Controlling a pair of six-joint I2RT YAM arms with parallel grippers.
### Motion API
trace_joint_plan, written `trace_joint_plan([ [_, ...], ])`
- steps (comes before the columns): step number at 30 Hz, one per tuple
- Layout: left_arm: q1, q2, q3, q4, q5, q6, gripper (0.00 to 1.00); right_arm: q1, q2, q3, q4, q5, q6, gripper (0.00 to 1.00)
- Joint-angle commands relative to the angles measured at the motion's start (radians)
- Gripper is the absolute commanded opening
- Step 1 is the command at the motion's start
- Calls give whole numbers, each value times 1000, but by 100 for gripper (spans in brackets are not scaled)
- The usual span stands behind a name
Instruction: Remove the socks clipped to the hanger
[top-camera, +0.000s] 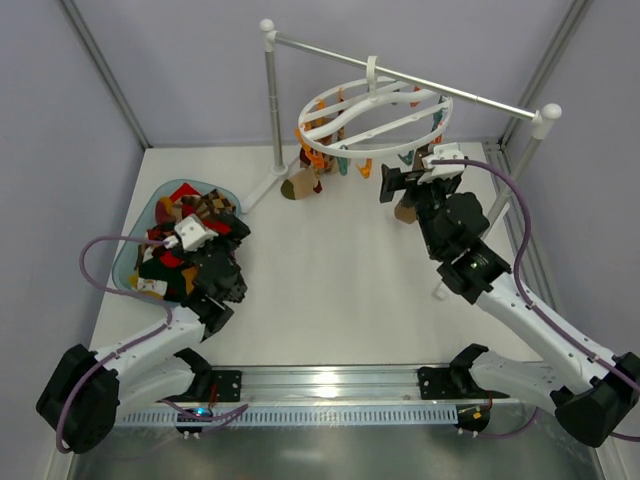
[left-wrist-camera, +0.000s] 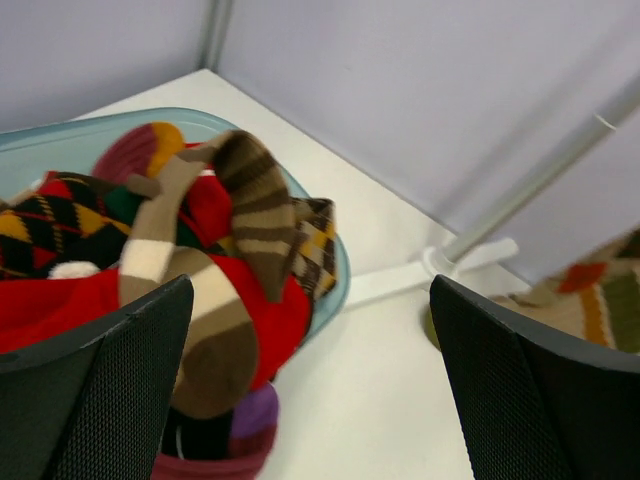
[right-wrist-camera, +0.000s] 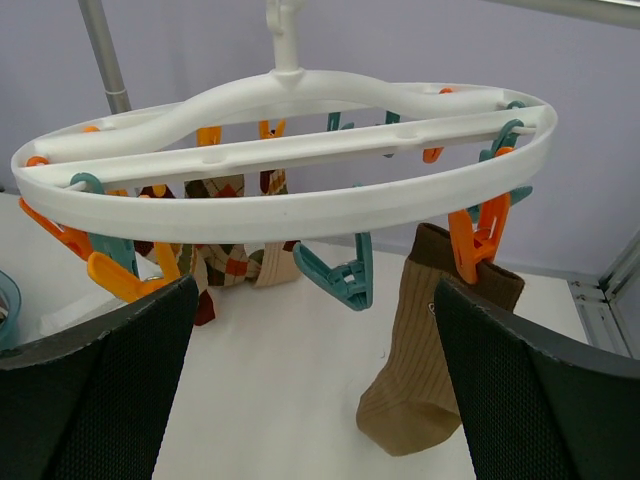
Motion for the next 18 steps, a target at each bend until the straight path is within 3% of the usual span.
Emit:
trace_joint_plan([
  [1,-75,4,-14,221,11,142,99,-2,-86,-20,49,19,8,100],
  [7,-250,115,6,473,75,361,100,-2,-150,-52,6,31,28,100],
  [13,-288,201,98,347,411,236,100,-8,-118,-49,-22,155,33,99],
  [18,-290,274,118,414,647,176,100,-108,-65,-63,-43,125,99,100],
])
